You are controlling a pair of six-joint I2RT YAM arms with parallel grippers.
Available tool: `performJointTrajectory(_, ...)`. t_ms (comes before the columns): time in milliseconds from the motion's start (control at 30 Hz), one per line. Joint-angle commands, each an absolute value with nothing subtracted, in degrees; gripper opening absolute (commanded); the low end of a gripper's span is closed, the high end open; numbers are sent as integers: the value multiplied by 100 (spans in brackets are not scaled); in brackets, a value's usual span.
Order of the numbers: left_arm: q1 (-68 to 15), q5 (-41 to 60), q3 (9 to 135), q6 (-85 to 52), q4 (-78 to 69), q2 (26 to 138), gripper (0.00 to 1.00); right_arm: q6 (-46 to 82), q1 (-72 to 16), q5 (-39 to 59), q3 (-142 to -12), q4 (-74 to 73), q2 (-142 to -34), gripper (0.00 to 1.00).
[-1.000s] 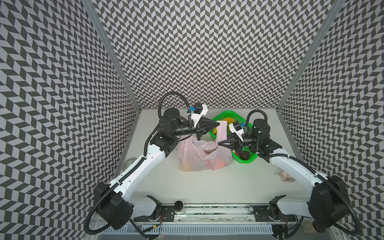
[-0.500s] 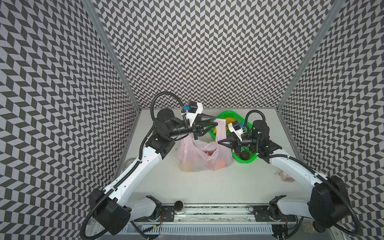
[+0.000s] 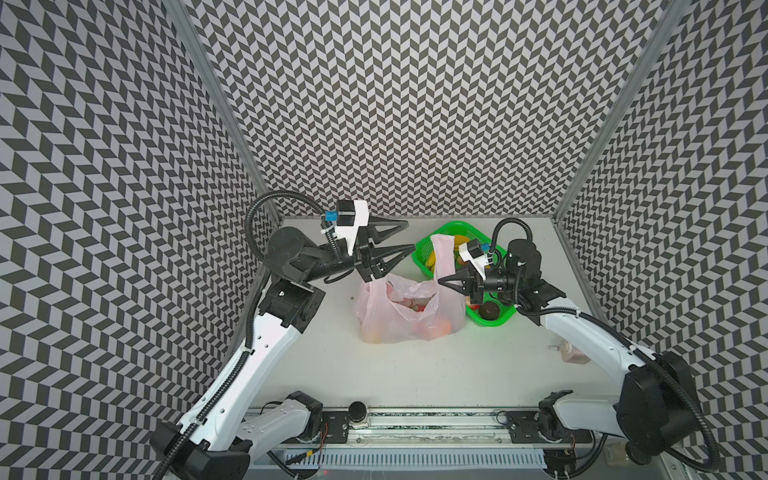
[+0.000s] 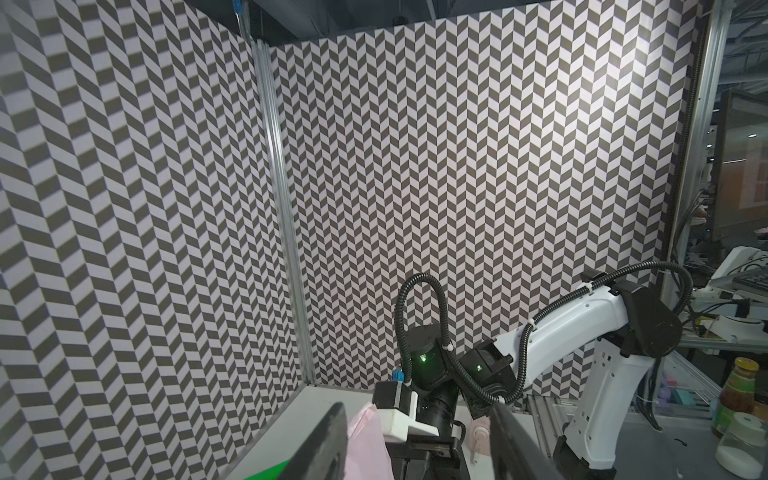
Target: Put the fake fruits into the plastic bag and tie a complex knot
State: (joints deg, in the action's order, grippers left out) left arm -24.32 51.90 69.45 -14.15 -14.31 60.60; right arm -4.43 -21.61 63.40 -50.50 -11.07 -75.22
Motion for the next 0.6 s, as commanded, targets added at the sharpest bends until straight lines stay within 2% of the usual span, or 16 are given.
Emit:
performJointTrajectory(0,-2204,5130,6963,-1556,-1393,5756,58,-467,-2120,6316,-5206,-1214,-7527,0)
performJointTrajectory(233,-1691,4095,6089,-879,-164,4566,71,-405,-2113,6313,-5220,-1300,-7494,0)
performJointTrajectory(567,-1635,3193,4612,-464,1023,3167,85,-471,-2092,6337,-5249,-1245,-7523,0)
